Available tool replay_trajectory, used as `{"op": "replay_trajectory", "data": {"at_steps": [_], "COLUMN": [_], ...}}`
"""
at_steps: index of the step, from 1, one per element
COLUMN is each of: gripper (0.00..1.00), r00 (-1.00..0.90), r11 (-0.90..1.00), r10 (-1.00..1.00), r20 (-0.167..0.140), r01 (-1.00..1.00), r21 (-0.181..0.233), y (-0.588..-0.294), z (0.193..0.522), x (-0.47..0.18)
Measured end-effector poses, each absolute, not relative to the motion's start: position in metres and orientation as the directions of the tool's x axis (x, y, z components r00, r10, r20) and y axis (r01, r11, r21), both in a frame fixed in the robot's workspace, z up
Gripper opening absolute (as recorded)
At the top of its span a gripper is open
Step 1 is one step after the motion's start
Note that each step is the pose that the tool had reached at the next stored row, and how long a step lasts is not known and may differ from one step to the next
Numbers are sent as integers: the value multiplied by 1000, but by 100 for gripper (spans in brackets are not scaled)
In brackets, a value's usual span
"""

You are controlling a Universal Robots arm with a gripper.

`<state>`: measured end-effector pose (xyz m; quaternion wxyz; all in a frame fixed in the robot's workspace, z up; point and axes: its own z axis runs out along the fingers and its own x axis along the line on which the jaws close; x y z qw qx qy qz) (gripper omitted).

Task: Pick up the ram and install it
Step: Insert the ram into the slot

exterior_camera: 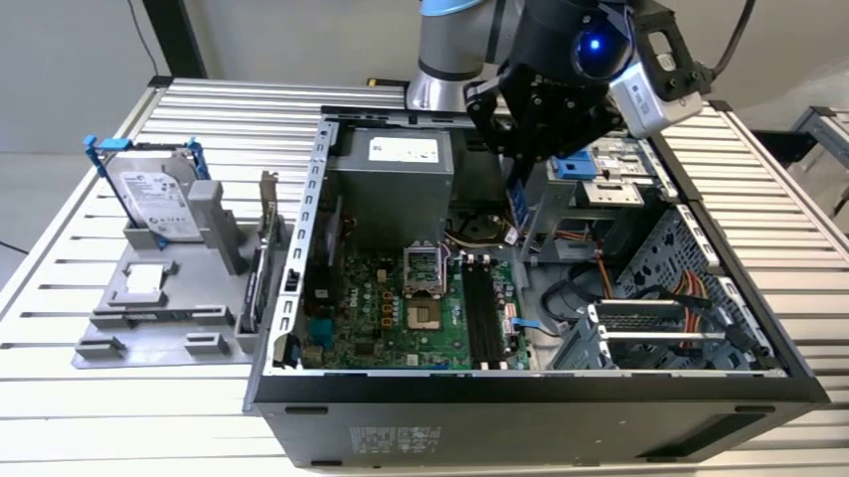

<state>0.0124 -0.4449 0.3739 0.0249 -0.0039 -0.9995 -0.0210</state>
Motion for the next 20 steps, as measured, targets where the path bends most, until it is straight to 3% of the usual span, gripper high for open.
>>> {"op": "replay_trajectory", "data": {"at_steps": [20], "gripper": [0], "r00": [-998], "r11": [999], "r10": [41], "r20": [39], "r01": [43], "r21": [31], "y": [-445], "z": [356], "x": [19]}}
